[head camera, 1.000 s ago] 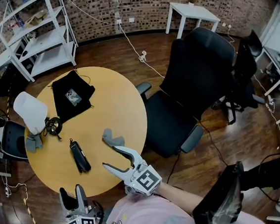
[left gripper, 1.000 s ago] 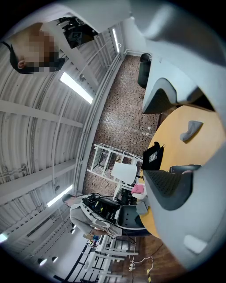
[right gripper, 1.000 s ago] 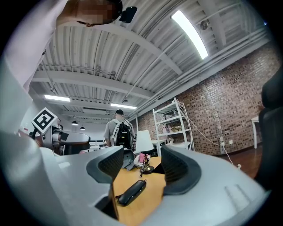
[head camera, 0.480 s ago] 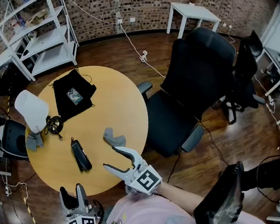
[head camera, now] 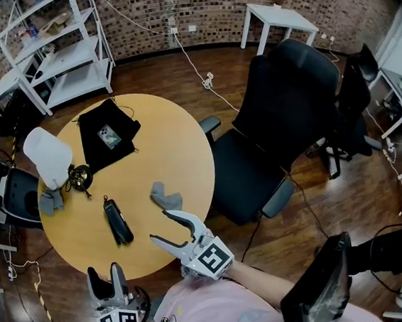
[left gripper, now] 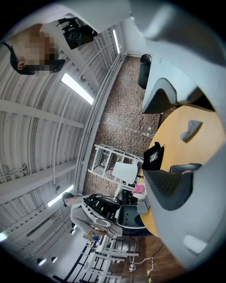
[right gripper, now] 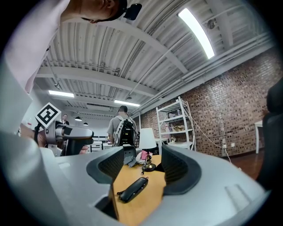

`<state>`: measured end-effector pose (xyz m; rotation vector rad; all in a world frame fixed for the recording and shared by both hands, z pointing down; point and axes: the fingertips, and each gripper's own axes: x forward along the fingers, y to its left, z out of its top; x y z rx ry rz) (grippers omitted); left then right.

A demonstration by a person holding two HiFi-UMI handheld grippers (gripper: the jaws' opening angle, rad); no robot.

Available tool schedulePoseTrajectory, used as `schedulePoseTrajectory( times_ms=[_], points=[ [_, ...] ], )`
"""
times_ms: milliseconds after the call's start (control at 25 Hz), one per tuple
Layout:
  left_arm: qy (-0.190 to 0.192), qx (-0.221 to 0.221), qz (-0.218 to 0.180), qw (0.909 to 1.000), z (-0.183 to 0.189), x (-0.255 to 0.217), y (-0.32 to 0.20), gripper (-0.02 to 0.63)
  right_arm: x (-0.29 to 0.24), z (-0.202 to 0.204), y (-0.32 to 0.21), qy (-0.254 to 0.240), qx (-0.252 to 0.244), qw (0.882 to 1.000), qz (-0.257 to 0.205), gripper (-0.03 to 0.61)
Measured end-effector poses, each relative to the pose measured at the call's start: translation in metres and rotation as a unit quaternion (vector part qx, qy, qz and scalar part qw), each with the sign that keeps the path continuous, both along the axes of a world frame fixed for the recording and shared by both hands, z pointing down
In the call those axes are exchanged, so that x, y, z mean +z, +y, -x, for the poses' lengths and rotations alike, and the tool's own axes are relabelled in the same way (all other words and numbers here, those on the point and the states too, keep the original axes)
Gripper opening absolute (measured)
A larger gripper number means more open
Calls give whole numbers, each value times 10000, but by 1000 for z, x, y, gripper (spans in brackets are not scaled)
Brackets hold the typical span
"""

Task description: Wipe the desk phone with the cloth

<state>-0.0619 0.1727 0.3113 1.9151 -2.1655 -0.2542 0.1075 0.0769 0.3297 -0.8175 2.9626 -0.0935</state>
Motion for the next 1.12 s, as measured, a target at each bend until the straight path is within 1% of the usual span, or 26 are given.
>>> schedulePoseTrajectory(
  times_ms=[520,1120],
  points=[
    [-30,11,-11,10000,2,6,6,410,4,1,4,23,-21,10000,21,268],
    [-8,17,28,10000,2,3,1,410,2,2,1,71,-32,10000,6,268]
  ],
)
